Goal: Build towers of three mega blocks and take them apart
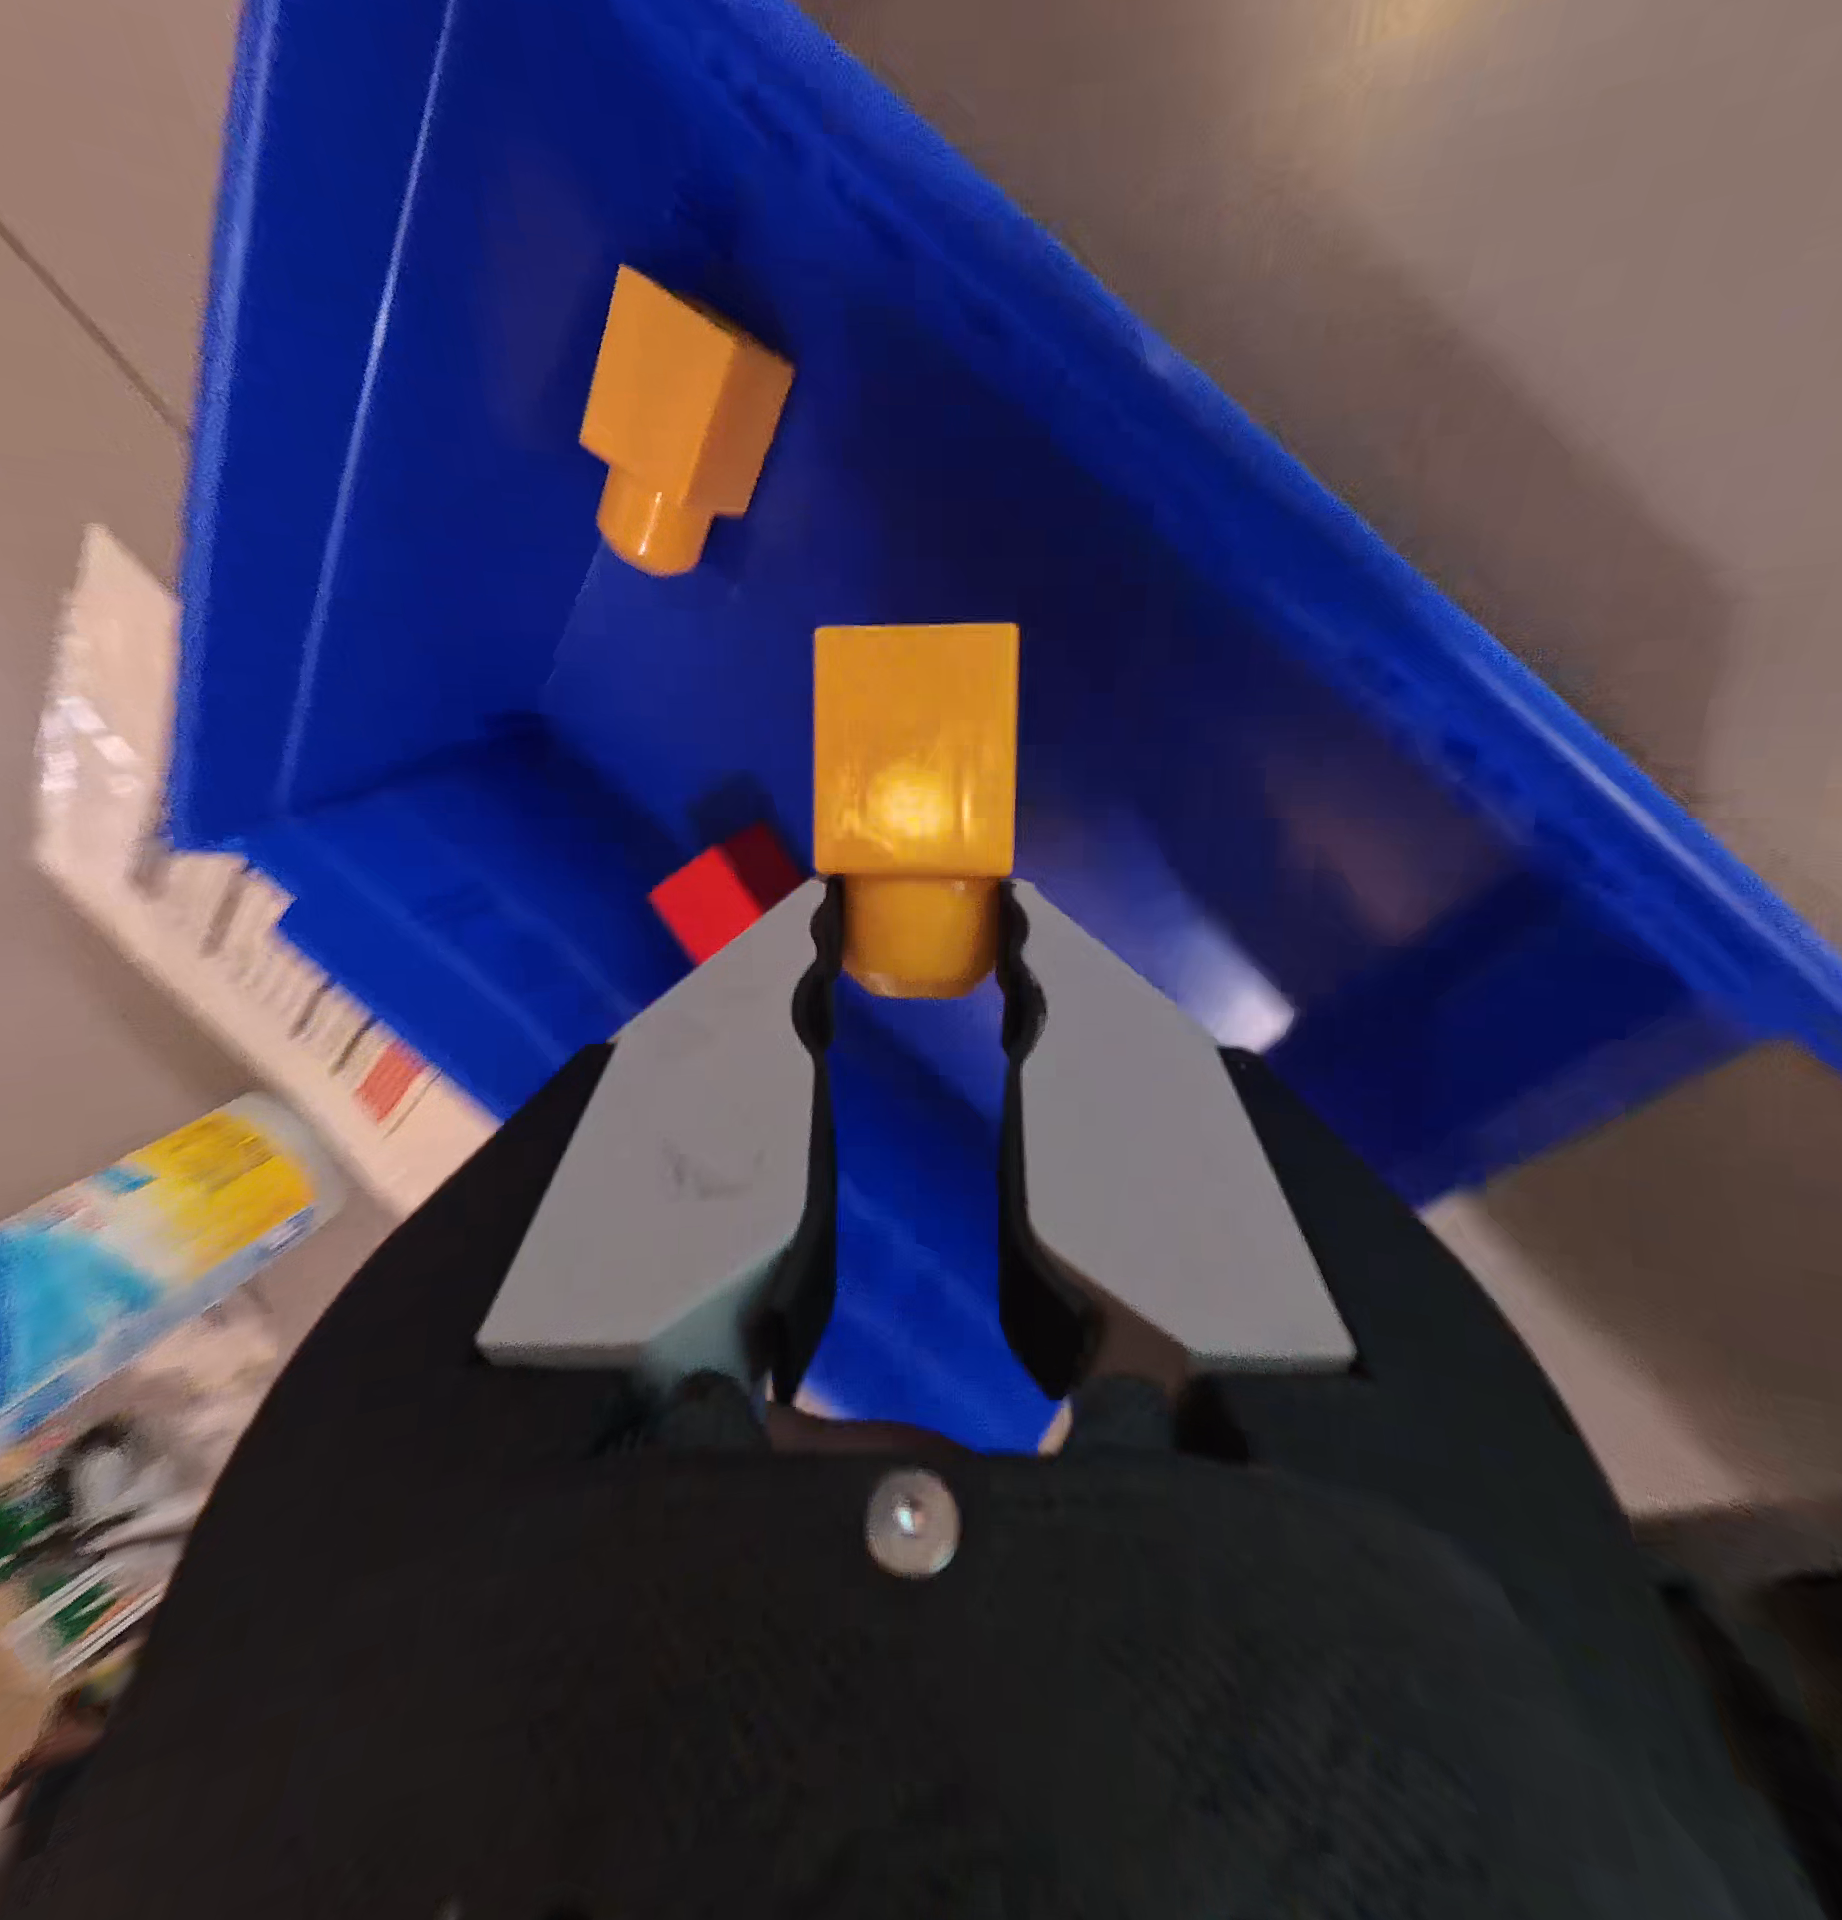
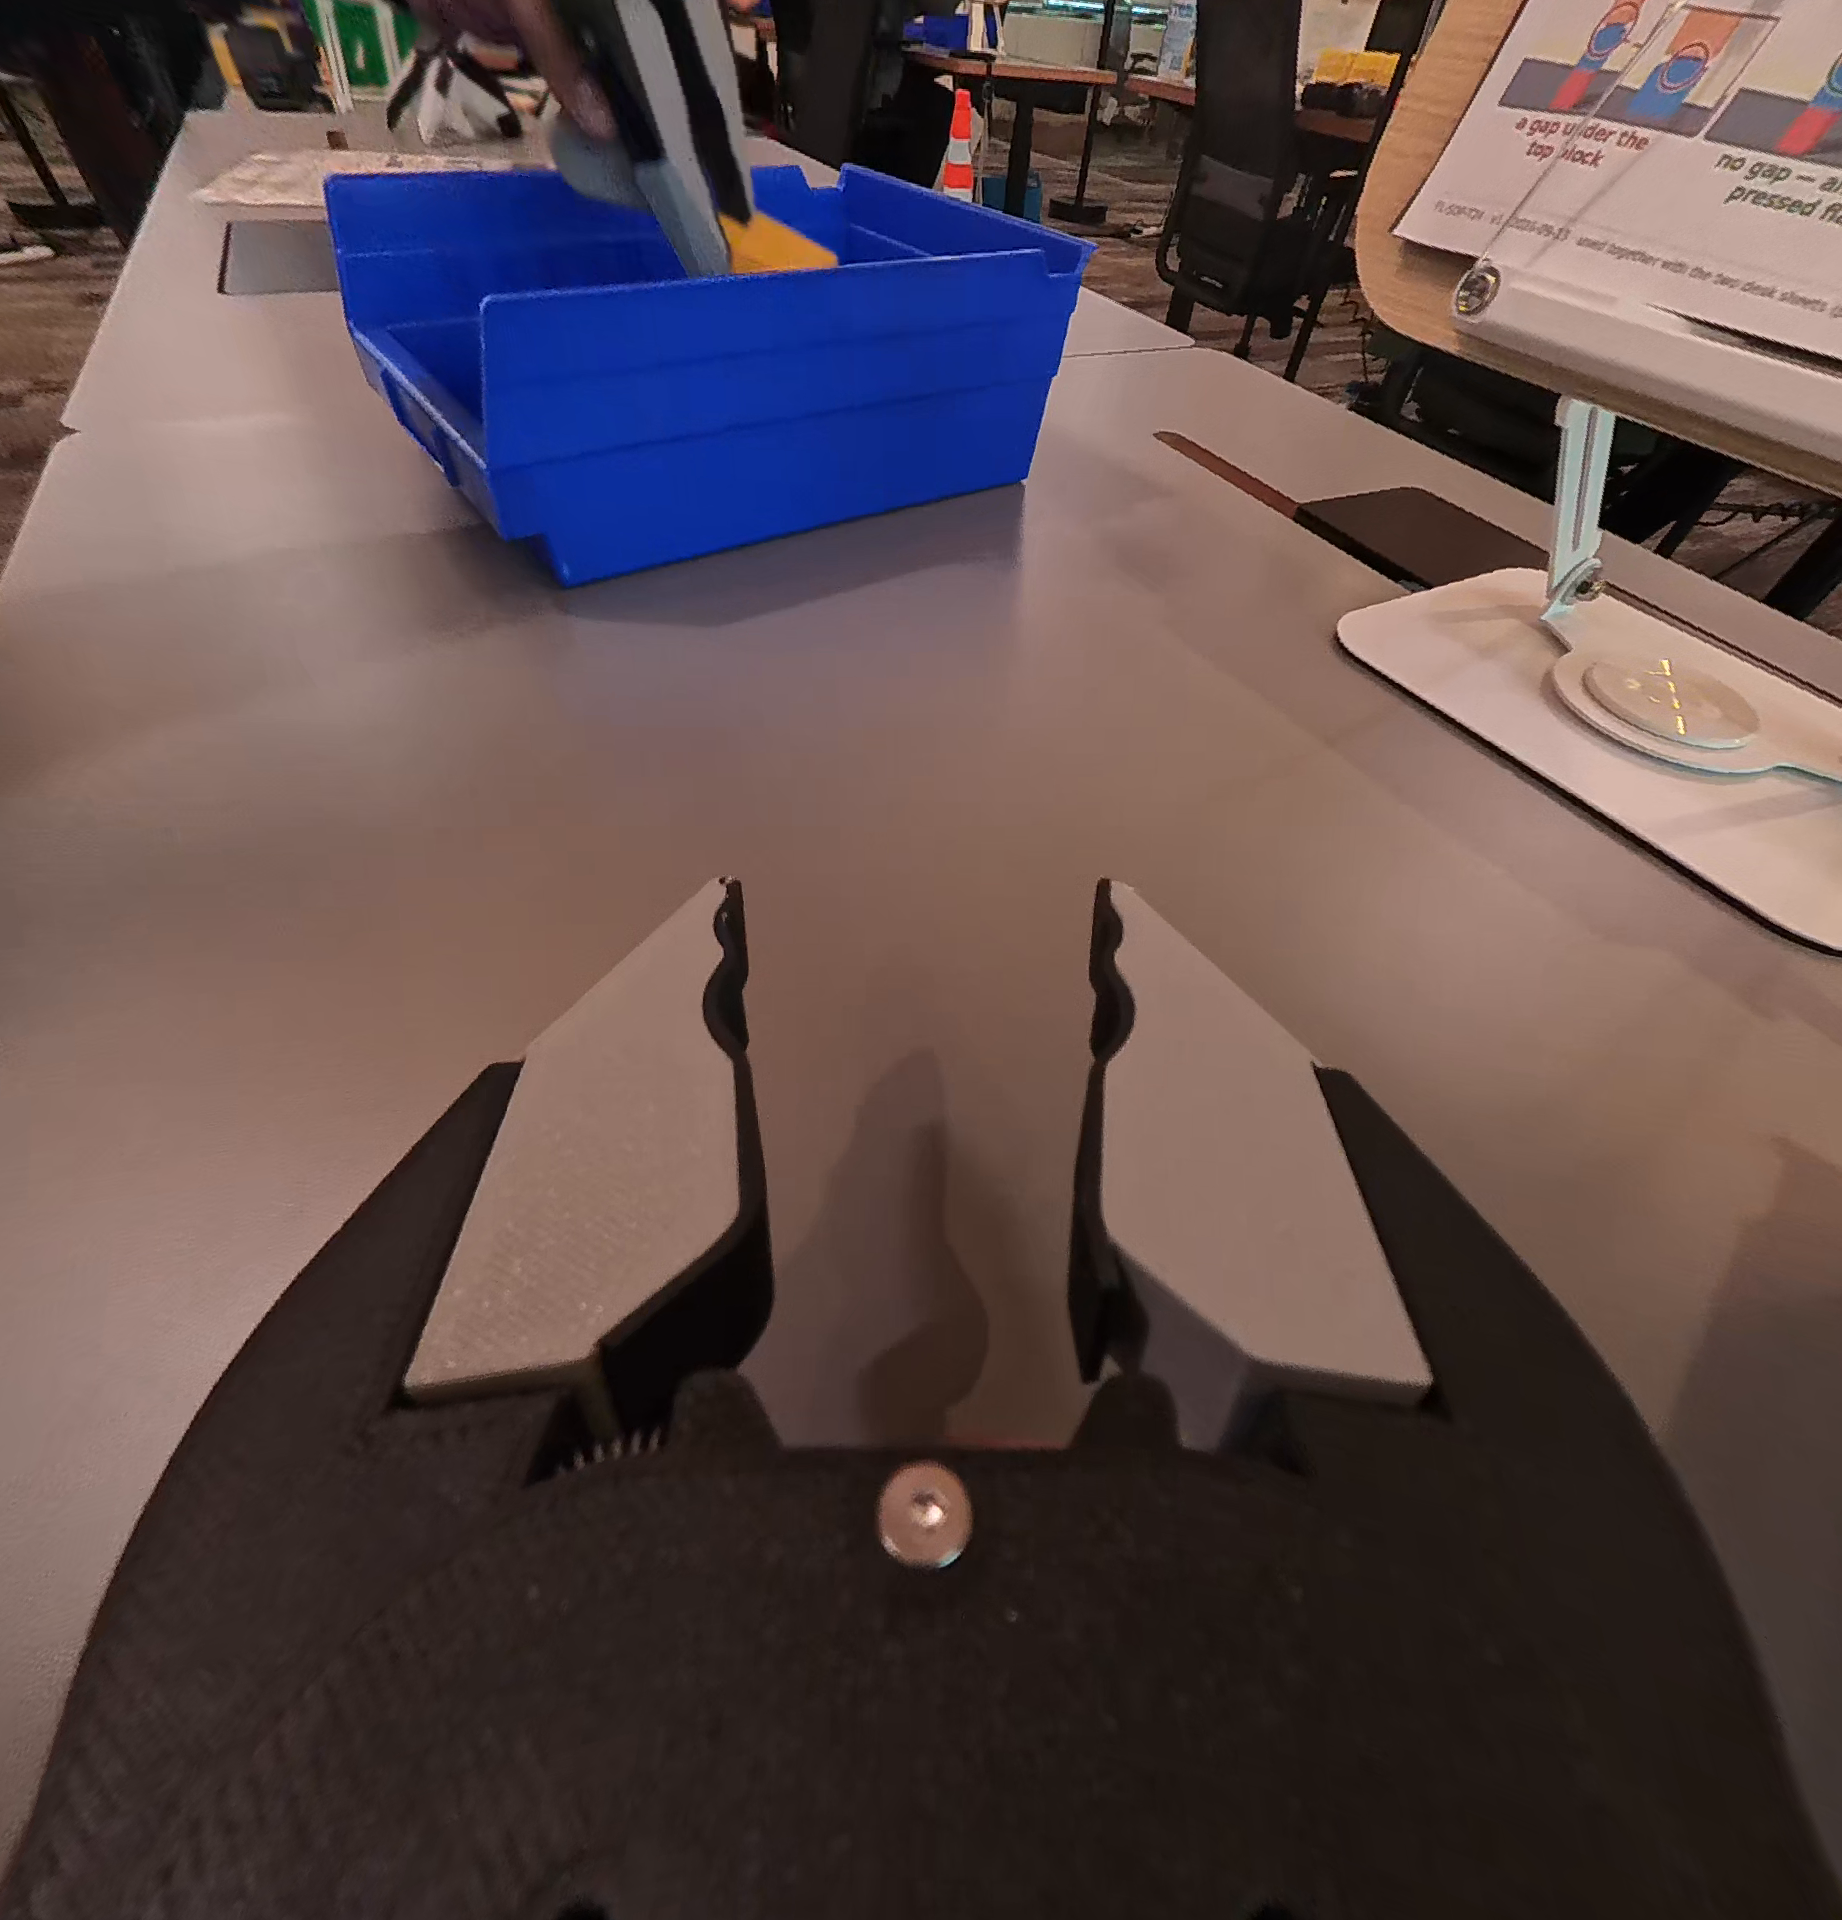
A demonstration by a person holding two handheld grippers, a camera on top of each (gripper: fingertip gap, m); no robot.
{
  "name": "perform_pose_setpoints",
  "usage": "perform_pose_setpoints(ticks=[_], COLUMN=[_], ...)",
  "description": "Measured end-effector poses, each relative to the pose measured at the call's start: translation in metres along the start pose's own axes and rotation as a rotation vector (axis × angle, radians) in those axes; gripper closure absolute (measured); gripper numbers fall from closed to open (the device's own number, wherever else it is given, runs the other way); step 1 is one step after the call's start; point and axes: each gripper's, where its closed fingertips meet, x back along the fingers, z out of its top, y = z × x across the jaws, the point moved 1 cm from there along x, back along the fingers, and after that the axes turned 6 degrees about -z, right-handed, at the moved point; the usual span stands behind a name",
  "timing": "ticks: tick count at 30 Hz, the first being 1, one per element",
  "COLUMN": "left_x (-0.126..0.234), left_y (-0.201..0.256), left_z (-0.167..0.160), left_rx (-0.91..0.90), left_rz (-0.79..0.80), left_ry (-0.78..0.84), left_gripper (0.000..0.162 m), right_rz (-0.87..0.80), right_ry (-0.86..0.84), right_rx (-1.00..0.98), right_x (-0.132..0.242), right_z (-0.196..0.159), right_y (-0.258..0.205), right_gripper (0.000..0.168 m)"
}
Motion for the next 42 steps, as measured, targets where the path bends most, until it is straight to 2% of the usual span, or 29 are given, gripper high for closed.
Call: perform_pose_setpoints(ticks=[5, 9, 12, 17, 22, 26, 31, 32, 34, 38, 42], left_x=[0.071, 0.090, 0.076, 0.023, -0.007, -0.017, -0.023, -0.023, -0.024, -0.021, -0.012], left_y=[0.026, 0.077, 0.111, 0.157, 0.171, 0.173, 0.176, 0.177, 0.180, 0.193, 0.187], left_z=[0.000, 0.022, 0.042, 0.063, 0.070, 0.071, 0.076, 0.076, 0.078, 0.088, 0.092], left_rx=[-0.181, -0.275, -0.366, -0.598, -0.831, -0.922, -0.958, -0.964, -0.966, -0.958, -0.948], left_rz=[0.166, 0.109, 0.089, 0.091, 0.164, 0.220, 0.227, 0.230, 0.225, 0.180, 0.204], left_ry=[-0.179, -0.230, -0.287, -0.465, -0.667, -0.792, -0.795, -0.795, -0.769, -0.656, -0.617], left_gripper=[0.135, 0.135, 0.135, 0.134, 0.135, 0.135, 0.133, 0.128, 0.108, 0.103, 0.103], right_rz=[-0.006, -0.031, -0.100, -0.173, -0.178, -0.186, -0.179, -0.180, -0.181, -0.177, -0.175], right_ry=[0.016, 0.027, 0.039, 0.065, 0.091, 0.081, 0.072, 0.075, 0.077, 0.062, 0.061], right_rx=[0.007, 0.038, 0.079, 0.054, 0.003, 0.021, 0.009, 0.010, 0.013, 0.014, 0.013], right_x=[0.003, 0.005, 0.009, 0.019, 0.023, 0.020, 0.018, 0.018, 0.018, 0.016, 0.016], right_z=[0.005, 0.008, 0.010, 0.013, 0.017, 0.015, 0.012, 0.013, 0.013, 0.010, 0.010], right_y=[-0.001, 0.002, 0.014, 0.037, 0.046, 0.049, 0.050, 0.050, 0.050, 0.050, 0.049], right_gripper=[0.105, 0.105, 0.106, 0.106, 0.107, 0.107, 0.107, 0.107, 0.107, 0.107, 0.107])
